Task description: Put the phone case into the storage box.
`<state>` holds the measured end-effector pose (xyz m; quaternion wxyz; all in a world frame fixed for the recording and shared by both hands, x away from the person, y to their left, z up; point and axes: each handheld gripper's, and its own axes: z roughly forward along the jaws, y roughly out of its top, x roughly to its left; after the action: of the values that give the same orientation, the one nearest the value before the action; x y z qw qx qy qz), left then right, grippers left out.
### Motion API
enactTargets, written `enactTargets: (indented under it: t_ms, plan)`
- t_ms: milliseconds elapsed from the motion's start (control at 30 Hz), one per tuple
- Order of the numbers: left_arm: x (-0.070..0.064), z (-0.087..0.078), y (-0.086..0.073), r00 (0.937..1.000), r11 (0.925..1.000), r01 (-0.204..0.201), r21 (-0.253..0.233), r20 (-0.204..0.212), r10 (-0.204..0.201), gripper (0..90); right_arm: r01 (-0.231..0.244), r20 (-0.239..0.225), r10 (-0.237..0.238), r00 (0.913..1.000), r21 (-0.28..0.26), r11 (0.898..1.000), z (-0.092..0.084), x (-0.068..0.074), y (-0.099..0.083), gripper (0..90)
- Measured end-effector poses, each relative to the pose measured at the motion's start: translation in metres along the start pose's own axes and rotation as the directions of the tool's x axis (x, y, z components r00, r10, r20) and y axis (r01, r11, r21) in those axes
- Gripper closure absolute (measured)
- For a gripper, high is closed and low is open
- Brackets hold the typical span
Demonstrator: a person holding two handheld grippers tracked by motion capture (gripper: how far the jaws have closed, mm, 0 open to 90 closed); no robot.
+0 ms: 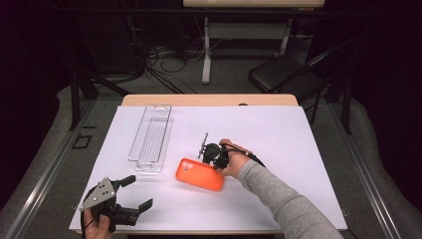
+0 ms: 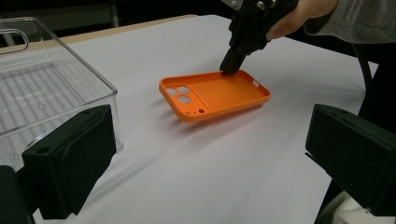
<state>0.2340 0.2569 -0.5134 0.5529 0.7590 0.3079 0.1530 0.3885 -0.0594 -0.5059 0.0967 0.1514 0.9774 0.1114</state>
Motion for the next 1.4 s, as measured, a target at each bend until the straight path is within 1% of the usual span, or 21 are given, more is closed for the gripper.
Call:
enactTargets:
  t_ms: [67,133,167,200,233,400,433,467,533,600,633,700,733,767,833,867,933,1000,1067,1200,1400]
  plan:
    - [0.0,0.0,0.0,1.0,1.0,0.001,0.0,-0.001,-0.001,1.8,-0.015,-0.002,0.015,0.9999,-0.015,1.0,-0.002,0.001,-0.001,89.7]
    - [0.0,0.0,0.0,1.0,1.0,0.002,0.0,-0.001,-0.002,1.8,-0.016,0.005,0.016,0.9999,-0.017,1.0,-0.004,0.002,-0.001,89.7]
    - [0.0,0.0,0.0,1.0,1.0,0.001,0.0,-0.001,-0.001,1.8,-0.017,0.002,0.017,0.9998,-0.032,0.999,-0.005,0.002,-0.002,89.7]
    - [0.0,0.0,0.0,1.0,1.0,0.001,0.0,-0.001,-0.001,1.8,-0.016,0.005,0.016,0.9999,-0.028,0.999,-0.007,0.003,-0.002,89.7]
    - [0.0,0.0,0.0,1.0,1.0,0.001,0.001,-0.001,-0.001,1.8,-0.019,0.005,0.02,0.9998,-0.042,0.999,-0.008,0.004,-0.003,89.7]
    - [0.0,0.0,0.0,1.0,1.0,0.001,0.001,-0.001,-0.001,1.8,-0.023,0.013,0.024,0.9996,-0.059,0.998,-0.012,0.005,-0.003,89.7]
    - [0.0,0.0,0.0,1.0,1.0,0.002,0.002,-0.002,-0.001,1.8,-0.036,0.014,0.037,0.9992,-0.066,0.997,-0.014,0.006,-0.004,89.7]
    - [0.0,0.0,0.0,1.0,1.0,0.002,0.002,-0.002,-0.002,1.8,-0.036,0.014,0.037,0.9992,-0.066,0.997,-0.014,0.006,-0.004,89.7]
    - [0.0,0.0,0.0,1.0,1.0,0.002,0.002,-0.003,-0.002,1.7,-0.038,0.018,0.04,0.999,-0.077,0.996,-0.015,0.006,-0.005,89.7]
    - [0.0,0.0,0.0,1.0,1.0,0.002,0.003,-0.003,-0.002,1.8,-0.063,0.017,0.065,0.9977,-0.092,0.994,-0.018,0.007,-0.008,89.7]
    - [0.0,0.0,0.0,1.0,1.0,0.002,0.002,-0.003,-0.002,1.8,-0.063,0.017,0.065,0.9977,-0.092,0.994,-0.018,0.007,-0.008,89.7]
    - [0.0,0.0,0.0,1.0,1.0,0.001,0.003,-0.003,-0.001,1.8,-0.06,0.016,0.062,0.9979,-0.113,0.992,-0.019,0.007,-0.01,89.7]
    - [0.0,0.0,0.0,1.0,1.0,0.0,0.005,-0.004,0.0,1.8,-0.07,0.016,0.073,0.9972,-0.115,0.991,-0.02,0.008,-0.011,89.7]
    - [0.0,0.001,0.0,1.0,1.0,0.0,0.005,-0.004,0.0,1.7,-0.069,0.015,0.071,0.9974,-0.119,0.991,-0.021,0.008,-0.011,89.7]
    - [0.0,0.001,0.0,1.0,1.0,0.0,0.005,-0.004,0.0,1.8,-0.079,0.014,0.082,0.9966,-0.137,0.987,-0.022,0.009,-0.014,89.7]
    - [0.0,0.001,0.0,1.0,1.0,0.0,0.005,-0.004,0.0,1.8,-0.085,0.016,0.088,0.996,-0.133,0.988,-0.023,0.009,-0.014,89.7]
    - [0.0,0.001,0.0,1.0,1.0,0.0,0.006,-0.004,0.0,1.8,-0.1,0.012,0.103,0.9946,-0.146,0.984,-0.024,0.009,-0.017,89.7]
    - [0.0,0.001,0.0,1.0,1.0,0.002,0.006,-0.003,-0.002,1.8,-0.105,0.014,0.109,0.994,-0.161,0.981,-0.025,0.009,-0.019,89.7]
    - [0.0,0.001,-0.001,1.0,1.0,0.005,0.002,-0.001,-0.005,1.8,-0.122,0.01,0.126,0.992,-0.175,0.977,-0.027,0.01,-0.021,89.7]
    - [0.0,0.002,-0.001,1.0,1.0,0.004,0.005,0.0,-0.004,1.7,-0.136,0.01,0.141,0.9899,-0.209,0.968,-0.029,0.011,-0.025,89.7]
    - [0.0,0.003,-0.001,0.9999,0.9998,0.016,0.011,0.003,-0.016,1.8,-0.162,0.018,0.171,0.9852,-0.235,0.958,-0.032,0.014,-0.031,89.7]
